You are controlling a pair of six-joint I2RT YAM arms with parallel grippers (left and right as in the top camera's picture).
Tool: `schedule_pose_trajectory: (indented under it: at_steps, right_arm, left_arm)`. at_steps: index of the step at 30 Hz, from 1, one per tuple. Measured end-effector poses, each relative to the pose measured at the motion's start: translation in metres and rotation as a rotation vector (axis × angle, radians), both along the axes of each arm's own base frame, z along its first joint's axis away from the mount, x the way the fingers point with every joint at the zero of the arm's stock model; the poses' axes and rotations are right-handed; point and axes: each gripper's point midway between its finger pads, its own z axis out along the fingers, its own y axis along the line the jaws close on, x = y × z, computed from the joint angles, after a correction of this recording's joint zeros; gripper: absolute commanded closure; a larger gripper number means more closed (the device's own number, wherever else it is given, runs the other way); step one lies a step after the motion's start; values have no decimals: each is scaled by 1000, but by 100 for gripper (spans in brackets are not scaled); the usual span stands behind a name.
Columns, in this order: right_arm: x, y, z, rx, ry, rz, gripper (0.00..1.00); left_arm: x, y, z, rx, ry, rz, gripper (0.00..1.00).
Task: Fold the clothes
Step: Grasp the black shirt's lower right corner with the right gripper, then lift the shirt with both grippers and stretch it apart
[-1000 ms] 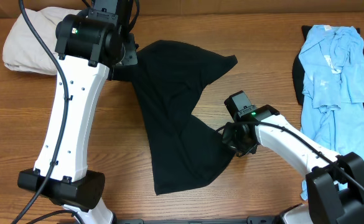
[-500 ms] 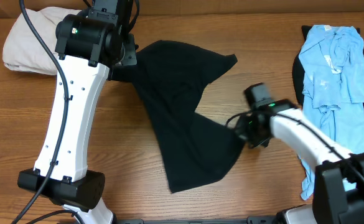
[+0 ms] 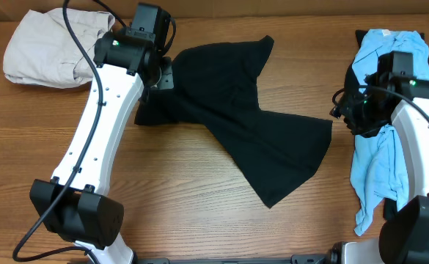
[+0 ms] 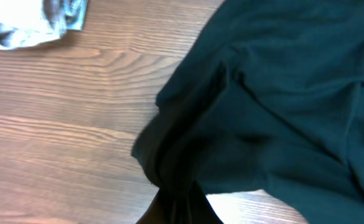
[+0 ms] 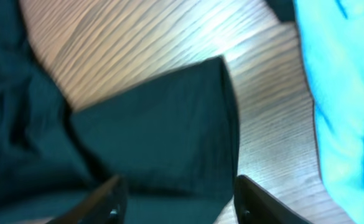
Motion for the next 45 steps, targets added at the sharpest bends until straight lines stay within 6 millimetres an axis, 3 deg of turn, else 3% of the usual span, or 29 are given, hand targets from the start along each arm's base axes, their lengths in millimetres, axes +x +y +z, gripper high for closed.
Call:
schedule_pose_trajectory:
  at_steps: [4,9,15,19,25,33,40,43,45]
  right_arm:
    - [-12,24,9,27,40,88,34]
    - [-41,77,6,45,140,249,35]
    - [-76,120,-16,50,250,354,36]
    - [-109,129,-43,18,372,330,38]
    - [-139,141,-83,-23,440,267,40]
    - [-164,159,-118,-53,445,257,40]
    - [-180,157,-144,-52,452,199,40]
    - [-180,158,-144,-34,424,185,53]
    - [-180,158,-144,-22,408,180,68]
  left_arm:
    - [5,-5,-12,-20,-7,-6,96]
    - [8,-7,-20,-30,-11,-10,96]
    - [11,-8,-21,-32,-22,-10,96]
    - [11,-8,-22,-32,-22,-10,96]
    - [13,-8,-21,-34,-30,-10,96]
    - [13,-8,-21,-35,-32,-10,96]
    - [10,-7,-22,-31,-18,-10,96]
    - [8,-7,-23,-29,-10,-10,96]
    - [7,-7,-23,-28,-6,-10,96]
